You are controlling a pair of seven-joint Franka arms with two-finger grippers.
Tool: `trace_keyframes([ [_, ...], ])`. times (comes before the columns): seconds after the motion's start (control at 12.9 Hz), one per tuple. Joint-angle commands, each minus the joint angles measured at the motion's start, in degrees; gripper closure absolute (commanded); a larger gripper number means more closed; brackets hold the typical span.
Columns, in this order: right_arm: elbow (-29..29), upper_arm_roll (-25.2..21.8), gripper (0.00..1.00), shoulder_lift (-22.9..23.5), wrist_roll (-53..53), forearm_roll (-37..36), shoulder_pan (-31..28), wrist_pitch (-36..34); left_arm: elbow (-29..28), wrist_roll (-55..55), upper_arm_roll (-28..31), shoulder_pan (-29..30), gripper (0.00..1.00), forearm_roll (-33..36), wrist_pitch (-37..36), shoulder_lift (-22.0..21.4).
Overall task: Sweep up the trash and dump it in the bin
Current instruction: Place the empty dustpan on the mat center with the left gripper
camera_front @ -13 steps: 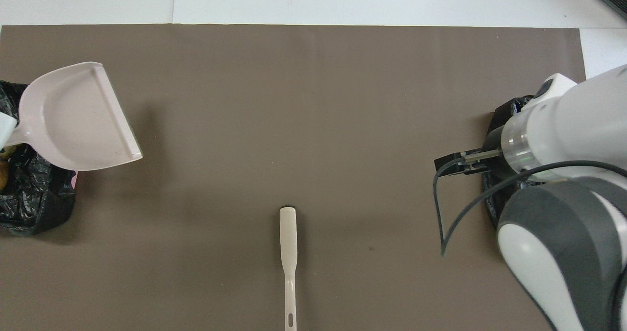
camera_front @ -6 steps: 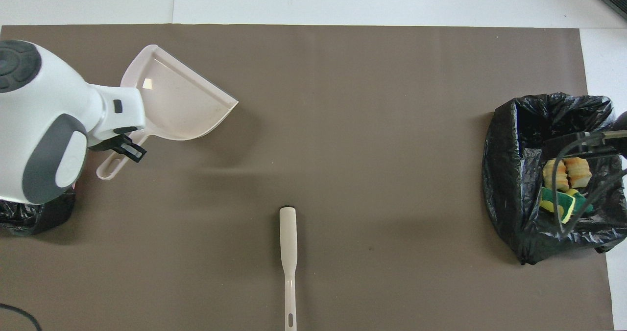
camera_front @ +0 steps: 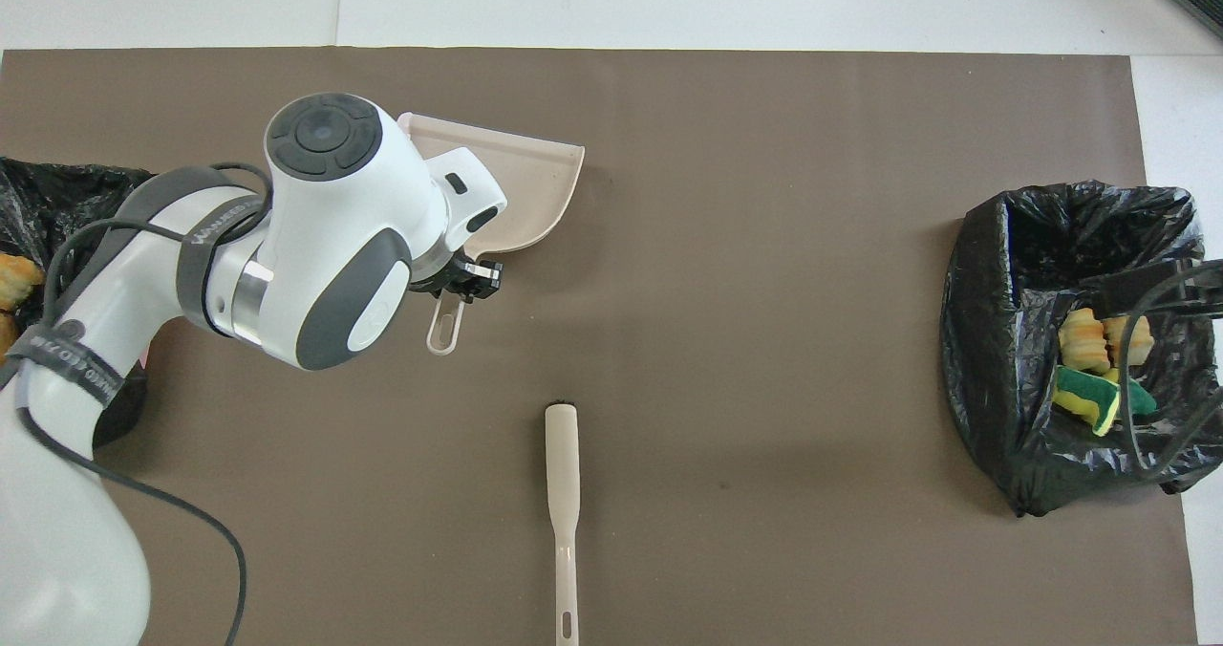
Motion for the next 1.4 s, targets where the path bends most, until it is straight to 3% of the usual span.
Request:
trace_keyframes([
  [0.0,0.8,0.3,0.0,0.4,1.0,1.2,-0.2,-0.7,5.0,-7.5,-2.3,-1.8,1.0,3.0,3.4,5.9],
  [0.23,0.8,0.3,0.0,0.4,1.0,1.2,-0.2,-0.7,7.3,-11.7,-5.1,-2.6,1.0,5.6,4.2,11.0],
  [0.47,0.8,0.3,0.0,0.4,1.0,1.2,-0.2,-0.7,6.7,-12.5,-6.2,-3.0,1.0,6.9,4.2,11.7],
  [0.54,0.8,0.3,0.0,0.4,1.0,1.2,-0.2,-0.7,6.5,-12.5,-6.3,-3.1,0.91,7.1,4.4,11.8],
  [0.62,0.8,0.3,0.0,0.4,1.0,1.2,-0.2,-0.7,6.5,-12.5,-6.2,-3.1,0.53,6.9,4.3,11.8],
  [0.78,0.8,0.3,0.0,0.4,1.0,1.3,-0.2,-0.7,6.5,-12.5,-6.1,-3.9,0.03,7.3,4.0,11.5],
  [0.93,0.8,0.3,0.0,0.4,1.0,1.2,-0.2,-0.7,5.6,-12.5,-6.0,-4.0,0.0,8.0,1.7,9.1],
  [1.09,0.8,0.3,0.0,0.4,1.0,1.2,-0.2,-0.7,2.9,-11.1,-4.6,-3.0,0.0,8.1,0.4,3.9],
  [1.32,0.8,0.3,0.0,0.4,1.0,1.2,-0.2,-0.7,0.2,-6.2,1.3,-3.5,0.0,7.9,-0.2,-3.2],
])
